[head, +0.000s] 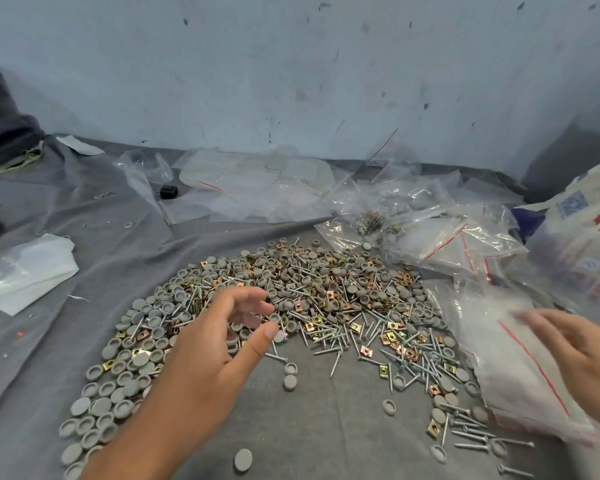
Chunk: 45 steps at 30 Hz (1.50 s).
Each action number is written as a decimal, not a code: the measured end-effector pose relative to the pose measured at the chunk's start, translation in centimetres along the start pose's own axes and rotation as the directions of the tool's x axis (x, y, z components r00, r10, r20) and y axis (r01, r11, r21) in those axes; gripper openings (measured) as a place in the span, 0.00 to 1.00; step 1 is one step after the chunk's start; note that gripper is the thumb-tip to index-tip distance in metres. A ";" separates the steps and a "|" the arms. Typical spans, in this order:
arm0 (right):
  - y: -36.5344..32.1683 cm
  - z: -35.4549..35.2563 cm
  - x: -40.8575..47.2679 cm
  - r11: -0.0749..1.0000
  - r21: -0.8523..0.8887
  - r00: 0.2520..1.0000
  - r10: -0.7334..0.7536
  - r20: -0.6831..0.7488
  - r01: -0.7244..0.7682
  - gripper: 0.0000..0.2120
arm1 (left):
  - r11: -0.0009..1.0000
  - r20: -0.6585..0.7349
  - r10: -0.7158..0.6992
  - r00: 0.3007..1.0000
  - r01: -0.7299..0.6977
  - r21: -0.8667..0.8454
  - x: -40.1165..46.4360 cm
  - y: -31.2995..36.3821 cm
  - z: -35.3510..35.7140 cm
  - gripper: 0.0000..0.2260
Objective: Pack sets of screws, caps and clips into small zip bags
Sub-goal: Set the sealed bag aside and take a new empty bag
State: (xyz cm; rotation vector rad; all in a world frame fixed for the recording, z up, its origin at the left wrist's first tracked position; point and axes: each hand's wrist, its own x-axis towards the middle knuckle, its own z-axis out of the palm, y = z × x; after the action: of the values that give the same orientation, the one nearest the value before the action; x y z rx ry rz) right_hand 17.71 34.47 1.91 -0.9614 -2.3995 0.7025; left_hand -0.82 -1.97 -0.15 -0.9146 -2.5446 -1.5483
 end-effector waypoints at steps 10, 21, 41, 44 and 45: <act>-15.6 6.9 -3.4 0.371 0.647 0.547 -0.347 0.762 -0.666 0.15 | 0.765 0.313 -0.181 0.932 0.333 -0.551 0.5 -0.2 1.2 0.43; -12.4 12.5 -3.2 0.221 0.580 0.557 -0.163 0.815 -0.784 0.21 | 0.848 -0.003 -0.373 0.928 0.340 -0.406 0.9 -1.9 -0.6 0.13; -16.2 16.6 -8.4 0.261 0.753 0.774 -0.033 0.633 -0.604 0.24 | 0.967 -0.044 -0.080 0.996 0.088 0.240 -1.6 0.6 1.6 0.16; -16.2 16.5 -8.4 0.266 0.772 0.791 -0.051 0.610 -0.578 0.20 | 0.976 -0.019 -0.123 0.992 0.124 0.177 -1.4 0.2 1.6 0.11; -16.3 16.4 -8.3 0.290 0.776 0.800 -0.056 0.598 -0.560 0.18 | 0.978 -0.014 -0.132 0.991 0.132 0.164 -1.2 0.2 1.5 0.10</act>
State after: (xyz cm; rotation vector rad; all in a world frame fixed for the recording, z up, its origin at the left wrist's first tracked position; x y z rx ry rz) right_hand 5.64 13.58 -2.62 -0.6209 -1.5321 2.4413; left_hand 0.71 -1.23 -1.17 -0.7381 -2.7317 -1.3397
